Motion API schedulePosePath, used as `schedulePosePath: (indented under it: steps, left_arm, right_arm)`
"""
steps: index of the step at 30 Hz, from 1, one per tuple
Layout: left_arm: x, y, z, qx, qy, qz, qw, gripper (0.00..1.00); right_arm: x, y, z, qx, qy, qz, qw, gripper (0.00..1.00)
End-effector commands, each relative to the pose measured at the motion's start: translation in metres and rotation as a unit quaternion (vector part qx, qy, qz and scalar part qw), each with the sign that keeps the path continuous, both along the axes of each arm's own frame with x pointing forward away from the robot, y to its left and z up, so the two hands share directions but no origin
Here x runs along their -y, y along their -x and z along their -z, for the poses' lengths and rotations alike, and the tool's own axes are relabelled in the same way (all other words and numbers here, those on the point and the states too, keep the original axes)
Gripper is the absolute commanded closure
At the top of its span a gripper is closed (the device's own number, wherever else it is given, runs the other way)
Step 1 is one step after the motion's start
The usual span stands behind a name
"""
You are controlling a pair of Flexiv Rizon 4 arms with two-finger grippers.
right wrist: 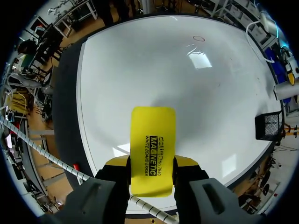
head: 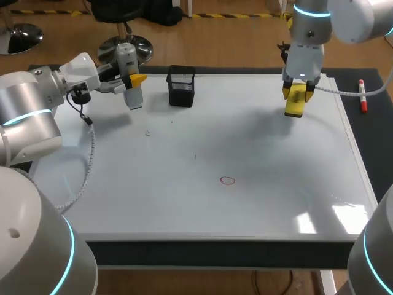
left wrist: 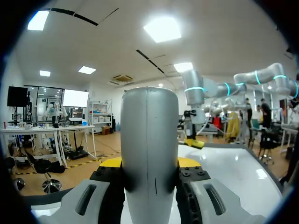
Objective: Pick up the inspection probe, press it on each red-marked spot on the whiteboard one by one, put down the probe, pick up the eraser, and wipe off all the red marks.
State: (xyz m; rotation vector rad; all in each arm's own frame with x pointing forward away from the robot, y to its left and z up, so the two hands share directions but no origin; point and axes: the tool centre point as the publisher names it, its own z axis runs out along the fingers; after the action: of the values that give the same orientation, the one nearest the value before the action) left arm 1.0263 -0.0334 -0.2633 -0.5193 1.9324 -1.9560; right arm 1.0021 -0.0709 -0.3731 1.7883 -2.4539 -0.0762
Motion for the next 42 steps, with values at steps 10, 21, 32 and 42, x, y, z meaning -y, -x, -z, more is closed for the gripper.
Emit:
schedulePosePath:
  steps: [10,21,32,42]
  left_arm:
    - [0.001,0.0,0.0,0.001,0.001,-0.002,1.0,1.0]
    - [0.001,0.0,0.0,0.001,0.001,-0.002,1.0,1.0]
    - [0.043,0.037,-0.011,0.015,0.012,0.062,0.998,1.0]
    - [0.082,0.086,-0.03,0.046,0.02,0.118,0.992,1.0]
  right_arm:
    - [0.002,0.002,-0.001,0.003,0.0,-0.002,1.0,1.0]
    - [0.002,0.002,-0.001,0.003,0.0,-0.002,1.0,1.0]
    - [0.002,0.002,-0.001,0.003,0.0,-0.002,1.0,1.0]
    - [0.002,0.002,-0.001,0.003,0.0,-0.002,1.0,1.0]
